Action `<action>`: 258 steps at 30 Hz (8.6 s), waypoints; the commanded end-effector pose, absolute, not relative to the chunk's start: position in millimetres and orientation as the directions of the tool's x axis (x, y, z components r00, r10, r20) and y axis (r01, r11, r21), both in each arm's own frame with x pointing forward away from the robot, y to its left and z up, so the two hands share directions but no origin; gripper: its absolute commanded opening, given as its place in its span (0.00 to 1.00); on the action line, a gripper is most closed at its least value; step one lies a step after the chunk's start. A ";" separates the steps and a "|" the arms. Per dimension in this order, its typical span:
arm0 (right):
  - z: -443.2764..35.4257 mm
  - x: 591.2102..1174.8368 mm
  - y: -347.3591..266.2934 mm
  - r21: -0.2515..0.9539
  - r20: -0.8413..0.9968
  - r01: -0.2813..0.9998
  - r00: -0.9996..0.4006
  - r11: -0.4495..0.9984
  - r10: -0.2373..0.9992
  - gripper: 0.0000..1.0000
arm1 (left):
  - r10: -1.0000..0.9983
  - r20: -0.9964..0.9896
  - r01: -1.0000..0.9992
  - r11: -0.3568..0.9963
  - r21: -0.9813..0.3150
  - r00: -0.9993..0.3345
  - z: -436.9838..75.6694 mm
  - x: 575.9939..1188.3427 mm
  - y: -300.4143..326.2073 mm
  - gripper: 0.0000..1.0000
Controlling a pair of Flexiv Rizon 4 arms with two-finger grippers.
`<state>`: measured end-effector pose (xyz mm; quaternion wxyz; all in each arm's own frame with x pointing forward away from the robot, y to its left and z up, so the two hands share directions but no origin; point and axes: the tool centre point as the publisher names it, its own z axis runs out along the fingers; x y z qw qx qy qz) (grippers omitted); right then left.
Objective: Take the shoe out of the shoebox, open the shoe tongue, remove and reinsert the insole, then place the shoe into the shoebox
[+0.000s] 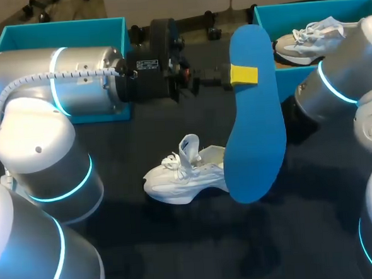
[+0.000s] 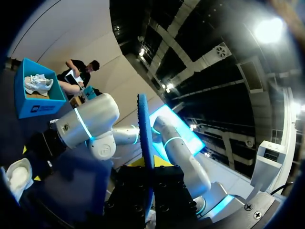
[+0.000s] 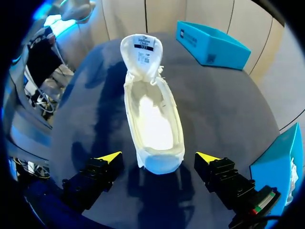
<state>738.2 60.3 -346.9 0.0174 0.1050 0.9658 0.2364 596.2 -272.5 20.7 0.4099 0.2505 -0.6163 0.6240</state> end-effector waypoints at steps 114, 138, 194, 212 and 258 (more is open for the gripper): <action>-372.8 794.1 139.6 0.056 -0.011 -0.010 -1.000 0.998 -0.009 1.00 | 0.204 0.817 -0.821 0.091 -0.564 -0.539 19.7 594.9 -273.1 0.00; -392.8 785.0 141.1 0.050 0.052 0.003 -0.999 0.999 0.000 0.00 | 0.204 0.817 -0.821 0.091 -0.564 -0.539 19.7 594.9 -273.1 0.00; -348.7 717.4 119.2 0.153 0.276 0.859 -0.511 0.488 0.814 0.00 | 0.204 0.817 -0.821 0.091 -0.564 -0.539 19.7 594.9 -273.1 0.00; -336.7 705.4 119.5 0.176 0.235 0.969 -0.210 0.171 0.949 0.00 | 0.204 0.817 -0.821 0.091 -0.564 -0.539 19.7 594.9 -273.1 0.00; -377.0 699.6 128.5 0.070 0.234 0.997 -0.047 0.032 0.971 1.00 | 0.204 0.817 -0.821 0.091 -0.564 -0.539 19.7 594.9 -273.1 0.00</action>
